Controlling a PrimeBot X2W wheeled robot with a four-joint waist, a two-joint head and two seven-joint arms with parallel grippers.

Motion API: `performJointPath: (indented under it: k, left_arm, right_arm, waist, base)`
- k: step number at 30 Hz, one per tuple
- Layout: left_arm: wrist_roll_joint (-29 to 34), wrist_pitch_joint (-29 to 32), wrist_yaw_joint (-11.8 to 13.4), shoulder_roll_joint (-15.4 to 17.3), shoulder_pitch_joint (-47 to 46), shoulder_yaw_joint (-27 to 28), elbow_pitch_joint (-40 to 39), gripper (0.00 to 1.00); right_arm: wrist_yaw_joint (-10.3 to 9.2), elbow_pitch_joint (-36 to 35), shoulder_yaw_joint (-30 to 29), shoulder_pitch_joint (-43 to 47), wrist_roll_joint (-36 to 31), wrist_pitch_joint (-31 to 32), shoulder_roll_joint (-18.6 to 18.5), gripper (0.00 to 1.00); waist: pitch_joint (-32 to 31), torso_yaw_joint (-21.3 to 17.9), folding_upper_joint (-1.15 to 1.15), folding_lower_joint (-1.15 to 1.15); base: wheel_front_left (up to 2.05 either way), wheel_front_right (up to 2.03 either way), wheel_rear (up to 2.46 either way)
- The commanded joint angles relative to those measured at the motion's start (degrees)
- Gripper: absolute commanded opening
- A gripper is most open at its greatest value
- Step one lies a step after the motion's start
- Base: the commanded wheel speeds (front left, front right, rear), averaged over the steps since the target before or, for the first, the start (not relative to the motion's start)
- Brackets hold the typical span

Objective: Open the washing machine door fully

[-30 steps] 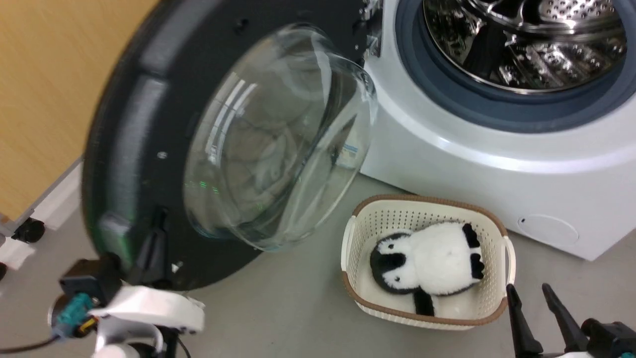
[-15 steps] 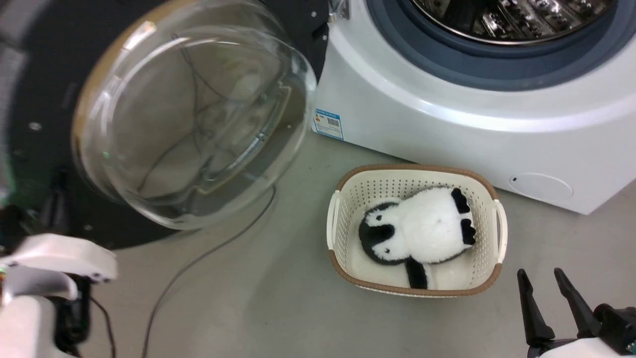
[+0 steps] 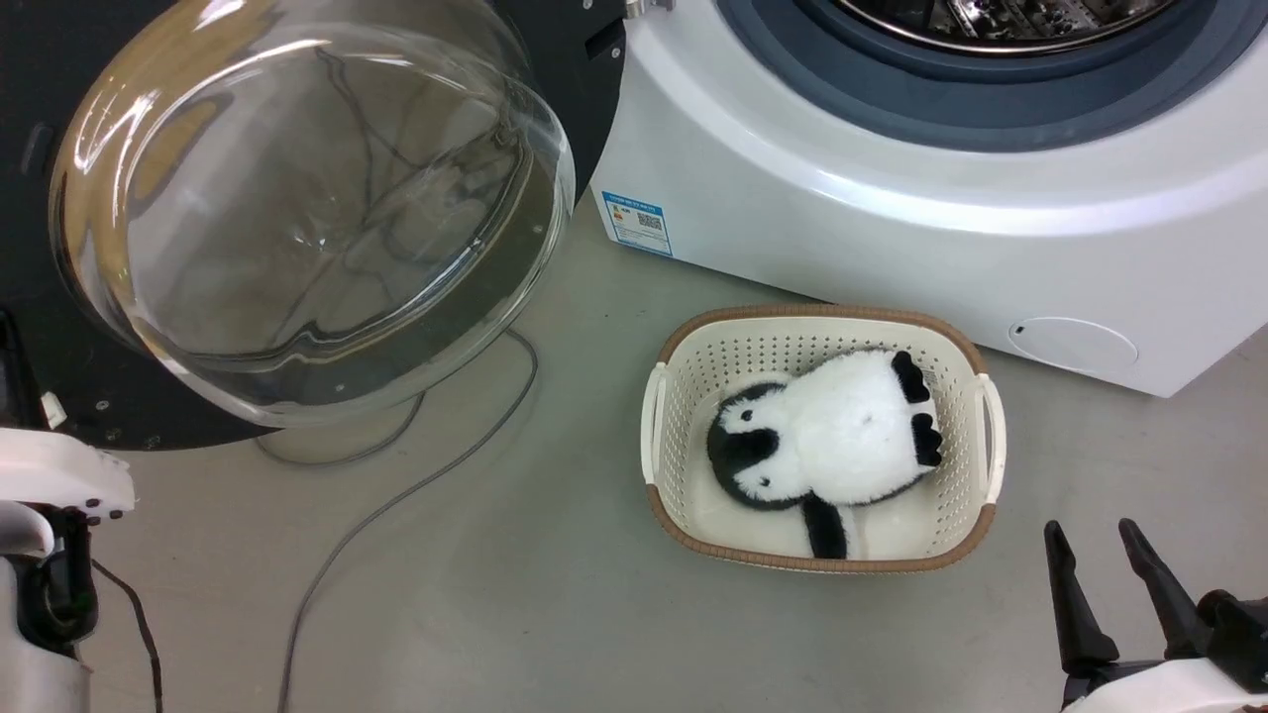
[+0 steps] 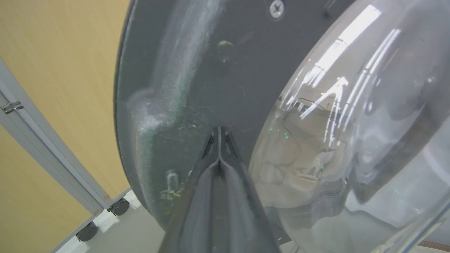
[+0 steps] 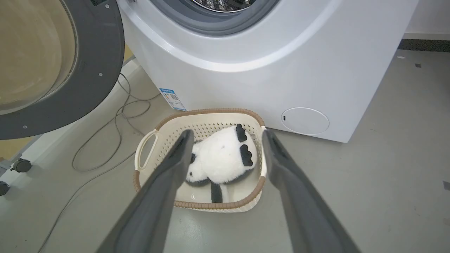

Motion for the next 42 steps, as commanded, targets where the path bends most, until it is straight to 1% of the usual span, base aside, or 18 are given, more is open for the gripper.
performJointPath:
  k: [1,4,10,14,21,25,29,33,37,42]
  left_arm:
    - [-0.2,-0.5,-0.3,0.4,-1.0,-0.3,0.5,0.00]
    - [0.8,-0.9,-1.1,0.3,-0.7,-2.1,0.9,0.00]
    - [2.2,-0.6,-1.5,-0.1,0.8,-4.5,-0.8,0.00]
    - [3.3,-0.3,-2.1,-0.7,2.9,-6.9,-3.9,0.00]
    - [5.0,-0.1,-2.1,-2.9,7.7,-11.0,-10.7,0.00]
    - [4.8,-0.2,-2.1,-4.5,10.6,-12.6,-14.3,0.00]
    - [5.5,-0.7,-1.8,-5.0,13.5,-14.0,-17.9,0.00]
    - [5.9,-1.0,-1.4,-6.2,16.7,-15.6,-20.8,0.00]
    - [6.0,-1.9,-0.6,-7.7,19.3,-16.8,-22.5,0.00]
    - [6.4,-3.4,0.0,-9.1,22.2,-18.1,-22.7,0.00]
  right_arm:
    - [0.03,-0.4,-0.1,-1.0,-0.3,0.1,-0.4,1.00]
    - [0.03,0.1,-0.4,-0.8,0.0,-0.1,0.1,1.00]
    - [0.03,1.1,-0.5,-0.4,0.1,-1.3,1.2,1.00]
    - [0.03,1.8,-0.6,0.0,0.2,-2.3,1.9,1.00]
    - [0.03,1.0,-0.5,0.3,0.2,-4.3,2.4,1.00]
    - [0.03,-0.6,-0.2,0.7,0.1,-4.9,2.6,1.00]
    - [0.03,-2.7,0.3,1.2,-0.3,-5.1,2.9,1.00]
    - [0.03,-5.1,0.3,1.7,-0.5,-5.1,3.2,1.00]
    - [0.03,-6.5,0.9,2.8,-0.6,-5.1,3.6,1.00]
    - [0.03,-7.3,1.1,4.0,-0.3,-5.1,4.0,1.00]
  waist:
    - [-0.3,0.1,0.00,-0.01]
    - [-1.9,0.1,0.00,-0.01]
    - [-5.3,0.0,0.00,-0.01]
    - [-8.1,-0.3,0.00,-0.01]
    - [-12.1,-2.0,0.00,-0.01]
    - [-14.2,-3.4,0.00,-0.01]
    - [-15.9,-5.4,0.00,-0.01]
    - [-17.3,-7.5,0.00,-0.01]
    - [-18.5,-9.7,0.00,-0.01]
    - [-19.2,-12.0,0.00,-0.01]
  base:
    - [0.00,0.00,0.00]
    - [0.00,0.00,0.00]
    - [0.00,0.00,0.00]
    - [0.00,0.00,0.00]
    - [0.00,0.00,0.00]
    - [0.00,0.00,0.00]
    - [0.00,0.00,0.00]
    - [0.00,0.00,0.00]
    - [0.00,0.00,0.00]
    - [0.00,0.00,0.00]
